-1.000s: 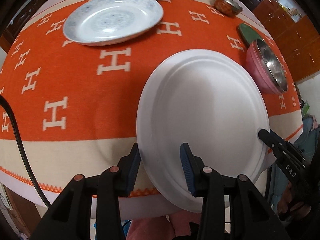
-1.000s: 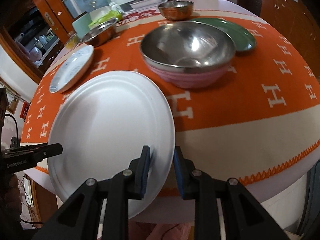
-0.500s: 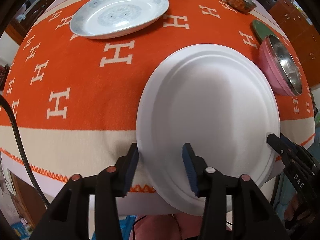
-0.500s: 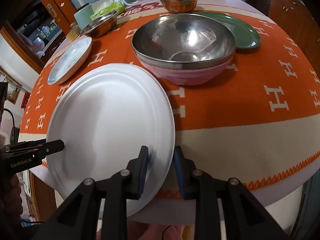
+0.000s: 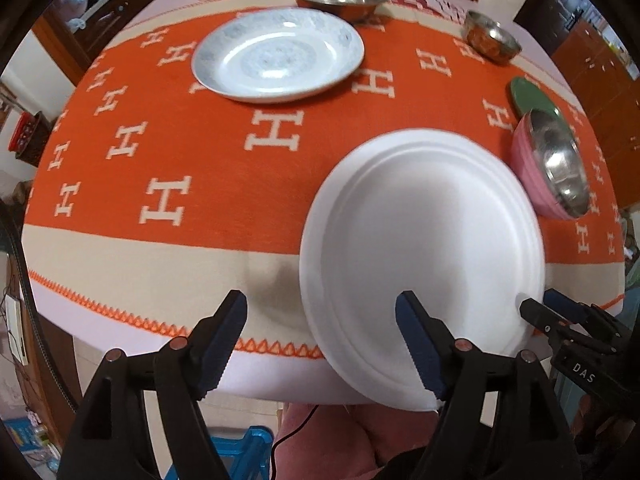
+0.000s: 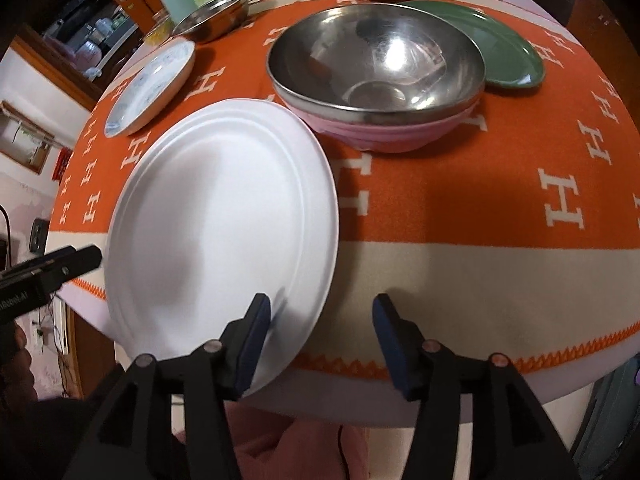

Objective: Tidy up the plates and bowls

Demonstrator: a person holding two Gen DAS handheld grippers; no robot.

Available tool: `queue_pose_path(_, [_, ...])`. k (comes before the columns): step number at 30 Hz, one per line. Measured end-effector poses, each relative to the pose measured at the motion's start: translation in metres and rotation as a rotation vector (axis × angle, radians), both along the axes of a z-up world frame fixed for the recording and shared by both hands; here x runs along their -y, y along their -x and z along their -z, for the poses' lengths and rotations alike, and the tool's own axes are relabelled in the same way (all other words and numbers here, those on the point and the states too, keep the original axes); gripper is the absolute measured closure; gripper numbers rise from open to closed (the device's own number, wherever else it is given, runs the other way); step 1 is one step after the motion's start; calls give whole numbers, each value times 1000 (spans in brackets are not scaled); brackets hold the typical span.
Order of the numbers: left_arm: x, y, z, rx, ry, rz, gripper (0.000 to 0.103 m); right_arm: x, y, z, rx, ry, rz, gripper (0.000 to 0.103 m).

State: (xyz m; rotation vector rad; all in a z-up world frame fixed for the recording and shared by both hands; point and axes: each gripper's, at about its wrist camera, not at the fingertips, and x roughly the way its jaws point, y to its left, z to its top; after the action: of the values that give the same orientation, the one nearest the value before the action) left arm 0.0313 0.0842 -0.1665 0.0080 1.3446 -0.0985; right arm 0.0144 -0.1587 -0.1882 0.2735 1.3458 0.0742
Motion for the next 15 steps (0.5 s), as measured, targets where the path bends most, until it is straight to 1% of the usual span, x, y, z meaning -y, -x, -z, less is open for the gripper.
queue_pose_path(3, [-3, 6, -15, 29, -8, -9, 27, -3, -1, -13, 39, -6, -52, 50])
queue_pose_path(5, [-3, 11, -27, 65, -3, -19, 27, -5, 0, -22, 73, -3, -84, 50])
queue_pose_path(6, [1, 9, -27, 82, 0, -26, 27, -7, 0, -28, 95, -1, -102, 50])
queue_pose_path(10, [-4, 13, -43, 154, 33, -53, 27, -14, 3, -49, 176, -1, -161, 49])
queue_pose_path(15, [-10, 11, -62, 233, 60, -69, 27, -29, 1, -77, 276, 30, -236, 48])
